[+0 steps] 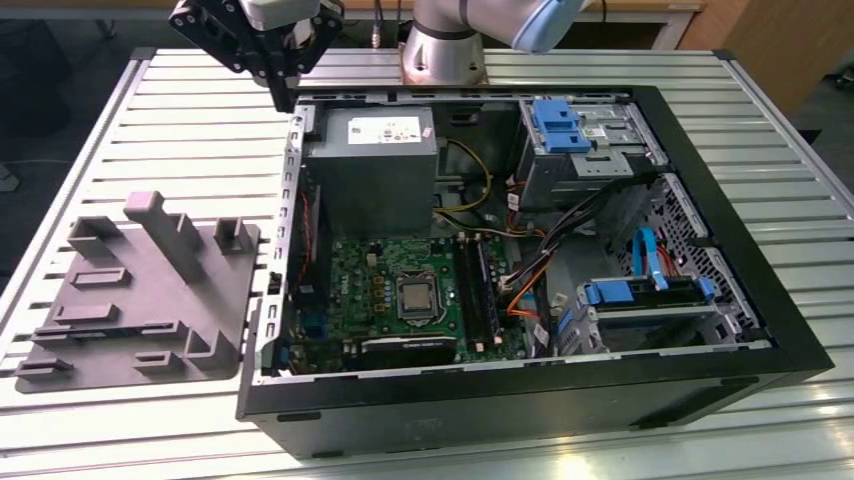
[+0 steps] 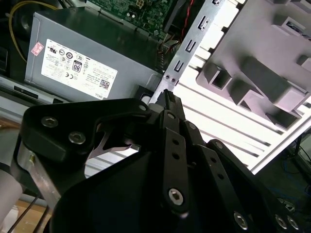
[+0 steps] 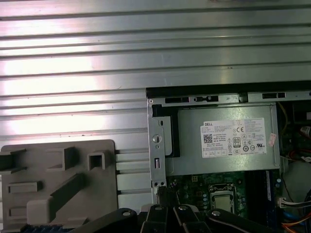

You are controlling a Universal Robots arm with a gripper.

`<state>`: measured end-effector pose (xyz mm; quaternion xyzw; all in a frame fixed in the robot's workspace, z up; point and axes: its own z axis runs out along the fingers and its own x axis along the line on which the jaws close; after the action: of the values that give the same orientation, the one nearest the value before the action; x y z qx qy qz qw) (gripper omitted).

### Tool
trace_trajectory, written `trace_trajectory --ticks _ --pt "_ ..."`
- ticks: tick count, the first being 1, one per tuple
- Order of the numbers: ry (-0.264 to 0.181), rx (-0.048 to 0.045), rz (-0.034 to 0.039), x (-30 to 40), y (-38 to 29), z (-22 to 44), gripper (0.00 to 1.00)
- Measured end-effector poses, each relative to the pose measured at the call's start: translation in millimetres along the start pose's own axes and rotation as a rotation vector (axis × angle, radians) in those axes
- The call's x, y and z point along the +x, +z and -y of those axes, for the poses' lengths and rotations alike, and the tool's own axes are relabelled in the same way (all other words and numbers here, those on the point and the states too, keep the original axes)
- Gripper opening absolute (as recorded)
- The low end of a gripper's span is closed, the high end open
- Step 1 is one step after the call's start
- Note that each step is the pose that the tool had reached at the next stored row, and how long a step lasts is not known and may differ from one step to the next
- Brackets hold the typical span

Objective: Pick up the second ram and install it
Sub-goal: 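Reach for the second ram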

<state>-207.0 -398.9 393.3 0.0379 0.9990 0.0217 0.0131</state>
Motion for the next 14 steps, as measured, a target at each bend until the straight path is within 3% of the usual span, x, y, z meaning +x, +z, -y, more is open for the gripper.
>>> trace_trajectory --ticks 14 --pt "0.0 0.0 0.0 6.2 -0.2 0.5 0.11"
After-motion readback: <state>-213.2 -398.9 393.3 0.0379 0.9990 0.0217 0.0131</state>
